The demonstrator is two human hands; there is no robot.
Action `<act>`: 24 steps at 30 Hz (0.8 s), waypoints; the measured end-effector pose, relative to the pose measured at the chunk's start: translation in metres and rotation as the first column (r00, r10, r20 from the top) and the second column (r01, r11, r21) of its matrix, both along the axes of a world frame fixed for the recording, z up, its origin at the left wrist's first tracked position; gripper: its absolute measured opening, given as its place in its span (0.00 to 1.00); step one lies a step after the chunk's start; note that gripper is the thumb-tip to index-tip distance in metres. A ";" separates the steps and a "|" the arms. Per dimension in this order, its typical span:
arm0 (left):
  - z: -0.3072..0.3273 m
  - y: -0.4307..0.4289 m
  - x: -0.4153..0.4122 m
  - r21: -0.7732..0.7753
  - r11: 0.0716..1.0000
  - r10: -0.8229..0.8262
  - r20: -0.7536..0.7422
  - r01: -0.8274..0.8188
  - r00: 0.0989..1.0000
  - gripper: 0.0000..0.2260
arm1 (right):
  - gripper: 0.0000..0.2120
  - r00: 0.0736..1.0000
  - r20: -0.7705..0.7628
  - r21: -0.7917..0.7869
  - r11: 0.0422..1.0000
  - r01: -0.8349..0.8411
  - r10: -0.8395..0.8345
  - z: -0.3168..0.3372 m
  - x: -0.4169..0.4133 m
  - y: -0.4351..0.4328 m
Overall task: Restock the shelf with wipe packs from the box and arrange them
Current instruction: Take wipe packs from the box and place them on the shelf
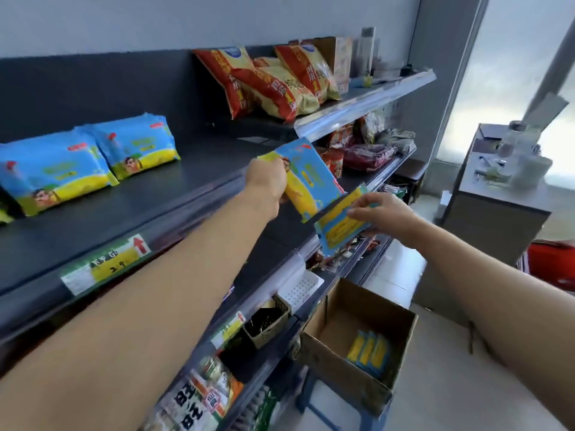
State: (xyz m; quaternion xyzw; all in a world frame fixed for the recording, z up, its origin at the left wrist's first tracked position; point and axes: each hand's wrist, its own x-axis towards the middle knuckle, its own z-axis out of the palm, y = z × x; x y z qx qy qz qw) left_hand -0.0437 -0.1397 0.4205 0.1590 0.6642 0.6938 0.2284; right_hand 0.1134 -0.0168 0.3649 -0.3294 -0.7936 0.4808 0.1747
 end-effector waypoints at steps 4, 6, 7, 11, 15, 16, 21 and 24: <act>0.027 -0.039 -0.018 0.085 0.995 0.033 0.157 -0.047 0.987 0.08 | 0.12 0.988 -0.155 0.066 0.997 0.034 -0.024 0.032 -0.008 -0.027; 0.036 -0.058 -0.029 0.083 0.995 0.041 0.206 -0.059 0.978 0.12 | 0.19 0.973 -0.229 0.048 0.999 0.002 0.009 0.051 -0.016 -0.042; 0.041 -0.067 -0.035 0.082 0.994 0.047 0.218 -0.066 0.975 0.12 | 0.24 0.967 -0.256 0.043 0.999 -0.002 0.013 0.059 -0.023 -0.049; 0.057 -0.109 -0.051 0.081 0.993 0.066 0.235 -0.087 0.970 0.07 | 0.22 0.957 -0.285 0.186 0.976 0.110 -0.053 0.087 -0.058 -0.078; 0.061 -0.148 -0.069 0.103 0.982 0.132 0.239 -0.160 0.962 0.06 | 0.12 0.915 -0.401 0.282 0.957 0.070 0.051 0.113 -0.098 -0.109; 0.061 -0.157 -0.075 0.116 0.975 0.156 0.243 -0.189 0.957 0.07 | 0.12 0.905 -0.417 0.323 0.945 0.058 0.087 0.118 -0.109 -0.117; 0.057 -0.196 -0.104 0.125 0.927 0.319 0.236 -0.354 0.918 0.09 | 0.13 0.921 -0.346 0.540 0.841 0.040 0.178 0.124 -0.160 -0.138; 0.056 -0.212 -0.117 0.125 0.906 0.371 0.223 -0.404 0.902 0.06 | 0.19 0.933 -0.272 0.510 0.857 -0.068 0.236 0.122 -0.180 -0.138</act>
